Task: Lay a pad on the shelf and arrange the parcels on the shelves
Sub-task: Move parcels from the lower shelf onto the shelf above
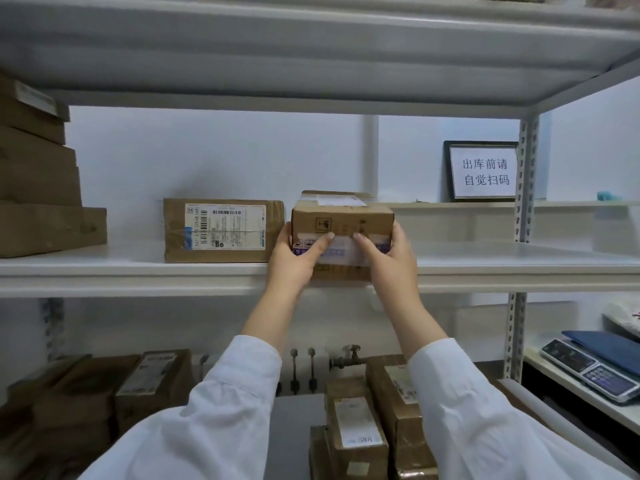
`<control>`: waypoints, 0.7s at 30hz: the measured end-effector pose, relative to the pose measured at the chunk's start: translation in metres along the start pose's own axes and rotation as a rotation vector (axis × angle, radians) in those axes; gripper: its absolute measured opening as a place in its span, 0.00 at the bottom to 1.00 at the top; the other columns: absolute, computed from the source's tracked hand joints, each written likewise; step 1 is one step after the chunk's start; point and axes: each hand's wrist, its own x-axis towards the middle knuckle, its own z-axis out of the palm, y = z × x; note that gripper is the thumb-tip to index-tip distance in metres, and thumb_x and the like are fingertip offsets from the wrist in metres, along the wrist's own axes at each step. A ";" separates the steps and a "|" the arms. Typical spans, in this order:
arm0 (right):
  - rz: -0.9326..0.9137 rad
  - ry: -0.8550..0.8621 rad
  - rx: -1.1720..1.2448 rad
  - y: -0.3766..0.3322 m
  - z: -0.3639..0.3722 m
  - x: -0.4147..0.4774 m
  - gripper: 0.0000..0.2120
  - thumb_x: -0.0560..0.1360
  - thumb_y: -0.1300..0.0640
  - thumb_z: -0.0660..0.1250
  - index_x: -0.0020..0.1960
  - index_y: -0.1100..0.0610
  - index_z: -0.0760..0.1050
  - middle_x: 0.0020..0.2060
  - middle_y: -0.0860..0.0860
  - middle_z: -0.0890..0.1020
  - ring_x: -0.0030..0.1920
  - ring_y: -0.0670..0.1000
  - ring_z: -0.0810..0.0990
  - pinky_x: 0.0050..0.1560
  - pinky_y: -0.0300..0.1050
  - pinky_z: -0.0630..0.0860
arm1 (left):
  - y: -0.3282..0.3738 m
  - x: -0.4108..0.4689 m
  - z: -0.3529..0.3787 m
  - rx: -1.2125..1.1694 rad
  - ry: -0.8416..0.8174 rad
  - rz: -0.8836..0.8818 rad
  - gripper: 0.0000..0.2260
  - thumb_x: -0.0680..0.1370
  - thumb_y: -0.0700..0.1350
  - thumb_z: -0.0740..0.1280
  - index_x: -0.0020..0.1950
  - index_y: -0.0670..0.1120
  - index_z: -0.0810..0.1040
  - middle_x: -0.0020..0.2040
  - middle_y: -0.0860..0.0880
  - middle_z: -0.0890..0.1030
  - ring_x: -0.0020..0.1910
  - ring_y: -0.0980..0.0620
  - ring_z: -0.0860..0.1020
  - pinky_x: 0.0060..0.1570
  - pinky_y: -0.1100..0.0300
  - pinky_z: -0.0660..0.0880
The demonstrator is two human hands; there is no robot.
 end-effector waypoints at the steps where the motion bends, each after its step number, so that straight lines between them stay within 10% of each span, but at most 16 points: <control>1: 0.012 -0.009 0.002 0.001 0.001 0.006 0.16 0.72 0.50 0.69 0.59 0.46 0.73 0.53 0.47 0.80 0.52 0.46 0.78 0.52 0.45 0.77 | -0.002 0.005 0.000 0.057 0.011 -0.003 0.29 0.68 0.54 0.74 0.64 0.46 0.70 0.57 0.49 0.79 0.55 0.50 0.77 0.55 0.61 0.73; 5: 0.039 -0.069 0.030 0.005 0.006 0.023 0.15 0.73 0.52 0.67 0.60 0.49 0.72 0.54 0.48 0.80 0.54 0.49 0.78 0.54 0.49 0.76 | -0.004 0.016 -0.003 0.375 0.114 0.014 0.34 0.68 0.63 0.70 0.64 0.43 0.67 0.61 0.45 0.77 0.59 0.44 0.75 0.51 0.57 0.68; 11: 0.023 -0.155 0.031 0.015 0.013 0.031 0.12 0.75 0.62 0.62 0.58 0.52 0.71 0.53 0.50 0.79 0.54 0.50 0.78 0.58 0.53 0.75 | -0.006 0.025 -0.011 0.518 0.167 0.090 0.19 0.72 0.60 0.68 0.44 0.45 0.70 0.40 0.50 0.73 0.43 0.48 0.72 0.38 0.58 0.65; 16: 0.078 -0.110 -0.017 0.024 0.014 0.032 0.20 0.76 0.57 0.65 0.66 0.56 0.66 0.58 0.50 0.67 0.43 0.38 0.72 0.50 0.31 0.67 | -0.010 0.027 -0.012 0.538 0.213 0.115 0.18 0.73 0.59 0.67 0.38 0.45 0.69 0.37 0.49 0.73 0.40 0.48 0.71 0.36 0.57 0.61; 21: 0.027 -0.215 -0.047 0.032 0.013 0.030 0.20 0.76 0.61 0.63 0.67 0.51 0.70 0.61 0.49 0.76 0.55 0.47 0.75 0.59 0.44 0.73 | -0.012 0.028 -0.016 0.553 0.267 0.085 0.18 0.74 0.59 0.65 0.40 0.45 0.69 0.34 0.49 0.70 0.38 0.46 0.71 0.31 0.56 0.60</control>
